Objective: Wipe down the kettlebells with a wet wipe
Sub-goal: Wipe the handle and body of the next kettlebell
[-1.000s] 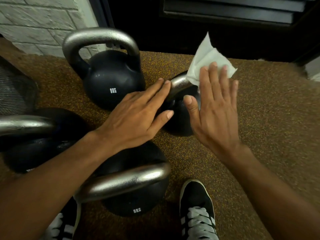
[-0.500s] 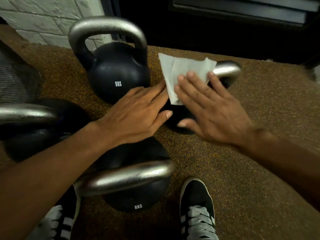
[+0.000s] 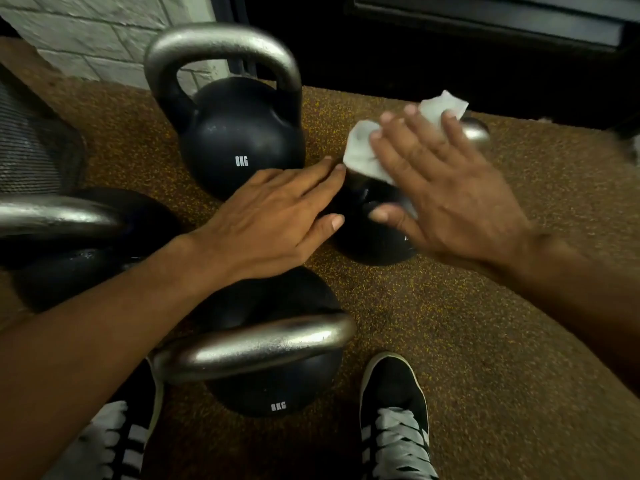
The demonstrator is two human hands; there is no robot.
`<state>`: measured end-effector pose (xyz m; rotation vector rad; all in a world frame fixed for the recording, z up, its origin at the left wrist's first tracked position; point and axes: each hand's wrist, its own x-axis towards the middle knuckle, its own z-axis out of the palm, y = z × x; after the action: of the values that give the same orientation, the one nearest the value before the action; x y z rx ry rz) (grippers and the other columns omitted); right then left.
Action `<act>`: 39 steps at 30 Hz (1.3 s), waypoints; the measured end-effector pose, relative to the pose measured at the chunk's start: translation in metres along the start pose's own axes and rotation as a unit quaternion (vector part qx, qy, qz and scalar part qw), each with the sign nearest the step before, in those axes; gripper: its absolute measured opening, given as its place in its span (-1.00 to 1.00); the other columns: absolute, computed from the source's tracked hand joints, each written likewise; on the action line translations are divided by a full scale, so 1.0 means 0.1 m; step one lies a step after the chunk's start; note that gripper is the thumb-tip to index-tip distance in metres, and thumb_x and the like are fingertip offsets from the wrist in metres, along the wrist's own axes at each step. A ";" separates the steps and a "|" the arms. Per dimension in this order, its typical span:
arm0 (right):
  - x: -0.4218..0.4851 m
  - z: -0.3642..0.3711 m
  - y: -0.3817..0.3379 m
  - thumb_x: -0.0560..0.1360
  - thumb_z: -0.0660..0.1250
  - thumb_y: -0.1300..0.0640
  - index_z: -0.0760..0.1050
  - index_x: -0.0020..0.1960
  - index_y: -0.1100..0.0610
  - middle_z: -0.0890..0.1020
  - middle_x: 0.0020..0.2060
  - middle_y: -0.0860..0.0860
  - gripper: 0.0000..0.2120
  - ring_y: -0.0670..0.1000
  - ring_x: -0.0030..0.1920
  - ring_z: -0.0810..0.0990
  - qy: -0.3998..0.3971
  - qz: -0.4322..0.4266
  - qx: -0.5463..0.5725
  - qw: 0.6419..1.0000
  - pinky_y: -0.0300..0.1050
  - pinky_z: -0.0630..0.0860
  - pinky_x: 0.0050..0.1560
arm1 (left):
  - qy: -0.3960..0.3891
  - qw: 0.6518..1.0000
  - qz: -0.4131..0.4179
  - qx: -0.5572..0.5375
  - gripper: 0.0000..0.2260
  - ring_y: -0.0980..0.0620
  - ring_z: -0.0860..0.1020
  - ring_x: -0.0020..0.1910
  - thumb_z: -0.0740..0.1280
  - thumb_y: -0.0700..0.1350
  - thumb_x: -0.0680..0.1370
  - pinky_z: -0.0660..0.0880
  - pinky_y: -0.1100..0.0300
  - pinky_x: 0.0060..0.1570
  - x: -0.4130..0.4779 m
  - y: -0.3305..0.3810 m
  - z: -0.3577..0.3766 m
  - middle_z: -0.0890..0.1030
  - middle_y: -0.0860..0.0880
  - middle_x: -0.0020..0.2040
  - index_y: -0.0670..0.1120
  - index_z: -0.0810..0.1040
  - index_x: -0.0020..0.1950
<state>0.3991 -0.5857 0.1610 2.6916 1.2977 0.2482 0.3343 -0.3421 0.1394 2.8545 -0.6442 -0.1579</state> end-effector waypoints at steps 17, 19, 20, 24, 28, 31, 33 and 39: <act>0.11 -0.04 -0.02 0.68 -0.11 -0.26 0.17 0.60 0.24 0.26 0.57 0.22 -0.29 0.25 0.60 0.14 0.006 0.012 -0.020 1.000 0.32 -0.05 0.57 | -0.020 0.999 -0.030 0.015 -0.35 -0.15 0.43 0.46 -0.12 0.24 0.66 0.38 -0.08 0.35 -0.02 0.04 -0.02 0.26 -0.12 0.62 -0.08 0.16 0.65; 0.01 0.04 -0.12 0.69 -0.12 -0.25 0.18 0.60 0.23 0.23 0.59 0.19 -0.30 0.23 0.61 0.10 -0.011 -0.046 -0.059 0.997 0.32 -0.05 0.58 | -0.008 1.000 -0.029 0.010 -0.42 -0.14 0.48 0.39 -0.06 0.19 0.67 0.43 -0.09 0.29 -0.01 0.06 -0.03 0.30 -0.10 0.60 -0.06 0.22 0.62; -0.02 0.06 -0.13 0.70 -0.13 -0.24 0.18 0.60 0.22 0.23 0.59 0.17 -0.32 0.21 0.62 0.08 -0.014 -0.069 -0.080 0.994 0.32 -0.06 0.57 | -0.005 1.000 -0.028 0.005 -0.44 -0.13 0.50 0.37 -0.04 0.18 0.67 0.45 -0.09 0.26 -0.01 0.06 -0.04 0.31 -0.08 0.59 -0.05 0.23 0.61; 0.10 0.01 -0.07 0.72 -0.14 -0.22 0.19 0.61 0.19 0.26 0.59 0.14 -0.35 0.17 0.62 0.10 0.004 -0.017 -0.076 0.997 0.37 -0.08 0.56 | -0.015 1.000 -0.026 0.002 -0.43 -0.10 0.51 0.35 -0.02 0.17 0.66 0.44 -0.06 0.25 0.01 0.07 0.00 0.37 -0.06 0.55 -0.07 0.21 0.61; 0.03 0.03 -0.15 0.71 -0.13 -0.23 0.16 0.62 0.20 0.21 0.60 0.15 -0.34 0.21 0.62 0.07 -0.009 -0.025 -0.078 0.997 0.35 -0.08 0.57 | -0.038 0.999 -0.027 0.006 -0.41 -0.09 0.50 0.36 -0.05 0.20 0.64 0.44 -0.07 0.25 0.01 0.09 0.05 0.36 -0.05 0.55 -0.07 0.20 0.60; 0.04 -0.06 -0.05 0.71 -0.13 -0.22 0.17 0.61 0.18 0.26 0.58 0.15 -0.36 0.20 0.61 0.12 -0.024 -0.061 -0.097 0.993 0.39 -0.11 0.56 | -0.063 0.997 -0.027 -0.017 -0.37 -0.08 0.46 0.41 -0.08 0.23 0.63 0.42 -0.06 0.30 0.02 0.06 0.06 0.30 -0.04 0.59 -0.03 0.15 0.63; 0.23 -0.13 -0.01 0.71 -0.15 -0.22 0.29 0.56 0.17 0.43 0.49 0.15 -0.36 0.20 0.56 0.27 -0.041 -0.047 -0.078 0.995 0.40 -0.09 0.55 | -0.091 0.995 -0.022 -0.021 -0.30 -0.09 0.37 0.50 -0.16 0.28 0.60 0.37 -0.07 0.38 0.01 0.05 0.08 0.16 -0.06 0.66 -0.05 0.05 0.67; 0.47 -0.21 -0.09 0.67 -0.21 -0.22 0.54 0.37 0.17 0.60 0.33 0.10 -0.28 0.17 0.51 0.38 -0.104 -0.117 -0.084 0.984 0.39 -0.01 0.54 | -0.110 0.993 -0.011 -0.051 -0.32 -0.08 0.43 0.41 -0.14 0.28 0.60 0.40 -0.08 0.31 0.03 0.15 0.11 0.25 -0.07 0.60 -0.06 0.13 0.63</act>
<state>0.4170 -0.5423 0.1838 2.3299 1.4403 0.0457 0.3289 -0.3581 0.1322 2.7694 -0.6244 -0.4995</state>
